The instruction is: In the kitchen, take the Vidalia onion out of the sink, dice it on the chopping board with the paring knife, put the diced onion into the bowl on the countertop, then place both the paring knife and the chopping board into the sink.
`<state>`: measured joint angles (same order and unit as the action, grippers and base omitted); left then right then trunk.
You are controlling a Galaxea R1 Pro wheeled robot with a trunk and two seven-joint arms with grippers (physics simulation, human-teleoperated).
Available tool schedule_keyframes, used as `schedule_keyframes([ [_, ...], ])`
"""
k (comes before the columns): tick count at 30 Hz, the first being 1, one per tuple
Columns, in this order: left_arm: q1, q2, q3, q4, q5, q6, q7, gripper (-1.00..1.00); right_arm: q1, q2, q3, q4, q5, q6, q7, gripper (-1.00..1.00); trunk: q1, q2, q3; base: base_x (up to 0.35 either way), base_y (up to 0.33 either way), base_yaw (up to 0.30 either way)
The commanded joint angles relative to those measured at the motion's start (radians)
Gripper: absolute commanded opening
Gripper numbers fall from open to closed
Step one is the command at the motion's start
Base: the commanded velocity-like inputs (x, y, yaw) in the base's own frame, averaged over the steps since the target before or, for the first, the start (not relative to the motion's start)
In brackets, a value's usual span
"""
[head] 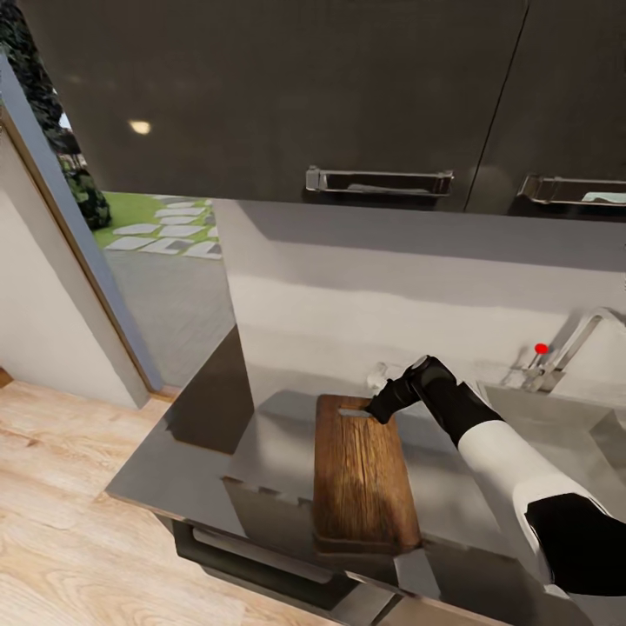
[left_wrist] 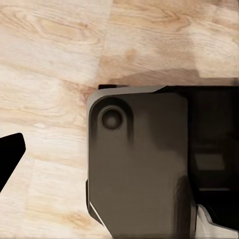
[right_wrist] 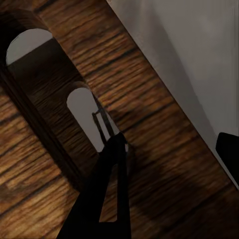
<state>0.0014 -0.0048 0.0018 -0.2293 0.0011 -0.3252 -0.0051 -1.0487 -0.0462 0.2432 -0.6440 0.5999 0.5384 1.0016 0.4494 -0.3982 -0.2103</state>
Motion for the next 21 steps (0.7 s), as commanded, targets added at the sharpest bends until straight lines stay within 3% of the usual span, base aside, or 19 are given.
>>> schedule_keyframes([
  [1, 0.000, 0.000, 0.001, 0.007, -0.001, -0.002, -0.001, 1.00, -0.001, 0.000, 0.002, -0.002, 0.004, 0.005, 0.005, -1.00, 0.001, -0.002, 0.000, 0.000, 0.000, 0.000],
  [11, 0.000, -0.001, 0.001, 0.022, -0.003, -0.003, -0.001, 1.00, -0.001, 0.000, 0.001, -0.003, 0.005, 0.005, 0.005, -1.00, 0.001, -0.002, 0.015, -0.035, 0.000, 0.000],
  [21, 0.000, -0.001, 0.001, 0.023, -0.003, -0.003, -0.001, 1.00, -0.001, -0.002, 0.000, -0.003, 0.005, 0.005, 0.006, -1.00, 0.001, -0.002, 0.031, -0.299, 0.000, 0.000],
])
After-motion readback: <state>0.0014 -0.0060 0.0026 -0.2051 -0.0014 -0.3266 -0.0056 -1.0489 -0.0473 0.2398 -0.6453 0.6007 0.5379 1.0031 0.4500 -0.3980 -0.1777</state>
